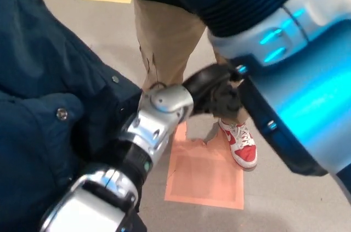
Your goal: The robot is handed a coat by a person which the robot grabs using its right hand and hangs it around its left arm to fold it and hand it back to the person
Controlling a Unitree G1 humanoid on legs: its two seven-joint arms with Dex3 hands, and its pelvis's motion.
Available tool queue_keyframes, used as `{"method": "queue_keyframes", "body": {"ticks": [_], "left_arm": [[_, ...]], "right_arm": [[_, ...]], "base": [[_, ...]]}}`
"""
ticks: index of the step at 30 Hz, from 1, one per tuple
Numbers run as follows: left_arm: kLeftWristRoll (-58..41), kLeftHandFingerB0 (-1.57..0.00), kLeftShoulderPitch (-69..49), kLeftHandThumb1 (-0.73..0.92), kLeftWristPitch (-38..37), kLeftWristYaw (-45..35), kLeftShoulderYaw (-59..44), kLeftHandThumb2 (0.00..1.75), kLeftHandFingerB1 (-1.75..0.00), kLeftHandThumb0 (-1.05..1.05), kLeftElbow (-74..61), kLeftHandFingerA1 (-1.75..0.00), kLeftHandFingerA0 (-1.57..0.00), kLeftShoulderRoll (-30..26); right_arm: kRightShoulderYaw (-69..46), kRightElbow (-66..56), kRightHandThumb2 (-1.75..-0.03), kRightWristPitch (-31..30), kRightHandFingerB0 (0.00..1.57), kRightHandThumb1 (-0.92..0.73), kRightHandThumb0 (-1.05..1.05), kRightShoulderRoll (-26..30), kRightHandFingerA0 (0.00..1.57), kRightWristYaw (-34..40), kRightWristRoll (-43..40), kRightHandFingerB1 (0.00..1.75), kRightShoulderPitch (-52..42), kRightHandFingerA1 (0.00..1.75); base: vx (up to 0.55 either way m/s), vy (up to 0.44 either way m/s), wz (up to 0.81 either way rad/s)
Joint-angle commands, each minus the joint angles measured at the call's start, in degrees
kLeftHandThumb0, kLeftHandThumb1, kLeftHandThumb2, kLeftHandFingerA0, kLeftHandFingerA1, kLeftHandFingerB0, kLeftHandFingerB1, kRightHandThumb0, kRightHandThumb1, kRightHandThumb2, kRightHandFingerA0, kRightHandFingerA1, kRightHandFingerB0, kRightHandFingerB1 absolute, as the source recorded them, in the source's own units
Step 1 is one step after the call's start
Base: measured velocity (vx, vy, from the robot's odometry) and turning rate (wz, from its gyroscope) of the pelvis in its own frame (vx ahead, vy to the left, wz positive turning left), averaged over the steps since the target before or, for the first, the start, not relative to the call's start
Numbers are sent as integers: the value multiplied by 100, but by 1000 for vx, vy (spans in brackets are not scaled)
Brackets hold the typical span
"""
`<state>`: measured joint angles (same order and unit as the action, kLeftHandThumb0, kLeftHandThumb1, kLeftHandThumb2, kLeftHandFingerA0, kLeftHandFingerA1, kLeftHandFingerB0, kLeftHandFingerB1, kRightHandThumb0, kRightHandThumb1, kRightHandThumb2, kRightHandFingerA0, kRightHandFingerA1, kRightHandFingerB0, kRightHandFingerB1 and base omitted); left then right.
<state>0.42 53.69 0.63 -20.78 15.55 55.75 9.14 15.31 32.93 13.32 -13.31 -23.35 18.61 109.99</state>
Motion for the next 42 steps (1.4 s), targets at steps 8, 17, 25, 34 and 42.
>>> {"method": "queue_keyframes", "body": {"ticks": [8, 17, 25, 34, 42], "left_arm": [[-142, -1, 314, 44, -771, 606, -1270, 105, -47, -38, 701, -48, -1, -1001], [-225, -21, 205, 85, -887, 414, -1833, 67, -30, -75, 892, -31, -23, -1697], [-291, -19, -152, 84, -1017, 243, -2175, 65, -31, -73, 899, -32, -22, -2063], [-365, -19, -352, 83, -997, 229, -2391, 65, -30, -71, 851, -32, -23, -2211], [-378, -21, -451, 82, -1050, 219, -2449, 65, -31, -71, 784, -33, -24, -2197]], "right_arm": [[-1285, -1445, -66, -1925, 120, -84, -33, 2020, 117, -1166, -963, 68, -180, 60], [-2089, -2396, -67, -2475, 119, -87, -35, 3237, 115, -1429, -1354, 66, -1359, 55], [-3150, -3706, -67, -2583, 113, -90, -28, 4164, 116, -1345, -1576, 72, -3576, 61], [-4734, -4392, -66, -2534, 120, -84, -34, 4237, 121, -1341, -2128, 68, -6653, 57], [-4519, -4865, -66, -2102, 111, -86, -27, 3627, 116, -1605, -2265, 70, -9087, 62]], "base": [[0, 0, 1], [0, 0, 0], [0, 0, 0], [0, 0, 0], [0, 0, 0]]}}
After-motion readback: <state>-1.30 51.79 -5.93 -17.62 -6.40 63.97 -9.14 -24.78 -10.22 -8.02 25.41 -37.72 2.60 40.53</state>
